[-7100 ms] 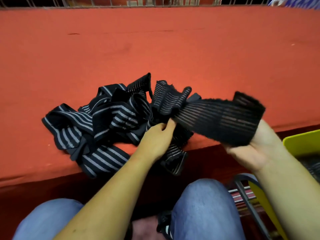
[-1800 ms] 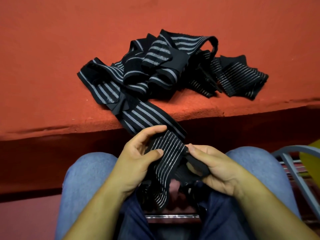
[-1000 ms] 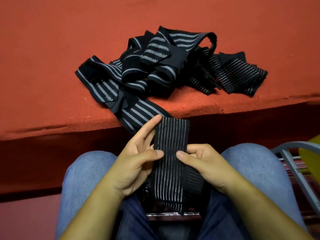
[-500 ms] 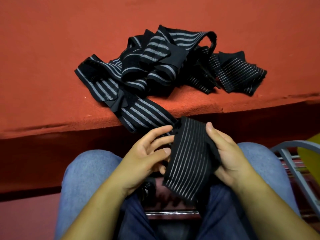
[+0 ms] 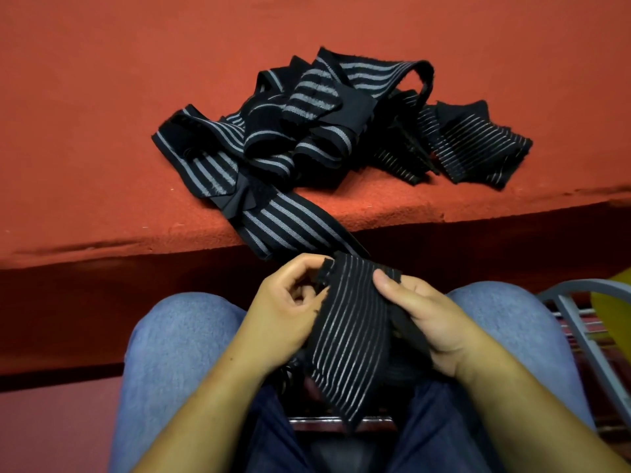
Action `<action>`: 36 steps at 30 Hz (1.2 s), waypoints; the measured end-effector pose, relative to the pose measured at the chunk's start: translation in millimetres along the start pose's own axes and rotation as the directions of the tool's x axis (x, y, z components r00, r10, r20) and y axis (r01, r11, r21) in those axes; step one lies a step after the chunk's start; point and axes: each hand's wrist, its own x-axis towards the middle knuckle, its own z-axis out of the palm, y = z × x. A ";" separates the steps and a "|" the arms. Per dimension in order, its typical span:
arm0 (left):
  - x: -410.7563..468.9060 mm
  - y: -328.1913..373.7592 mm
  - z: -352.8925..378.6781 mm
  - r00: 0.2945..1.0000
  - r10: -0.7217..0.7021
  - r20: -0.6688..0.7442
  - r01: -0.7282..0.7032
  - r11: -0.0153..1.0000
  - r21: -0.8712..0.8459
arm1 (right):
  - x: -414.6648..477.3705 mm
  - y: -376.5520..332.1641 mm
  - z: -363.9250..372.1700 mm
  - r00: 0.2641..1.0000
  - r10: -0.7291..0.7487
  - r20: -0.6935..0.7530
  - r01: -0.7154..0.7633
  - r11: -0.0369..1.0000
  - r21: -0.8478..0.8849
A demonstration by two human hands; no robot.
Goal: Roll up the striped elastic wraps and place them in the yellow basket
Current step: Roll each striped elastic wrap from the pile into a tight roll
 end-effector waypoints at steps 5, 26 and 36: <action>1.8 -3.4 -0.4 1.000 0.013 -0.004 -0.012 0.999 0.049 | -4.6 -8.0 0.5 0.998 -0.016 -0.055 0.019 0.999 0.049; -2.9 3.6 -0.7 0.999 0.041 -0.030 -0.044 0.993 -0.109 | 4.4 4.9 -3.8 0.998 0.031 -0.056 -0.033 0.998 -0.047; 0.4 6.3 -1.0 0.987 0.030 -0.160 -0.038 0.998 -0.047 | 8.1 12.9 -10.1 0.998 0.048 -0.045 -0.057 0.970 -0.238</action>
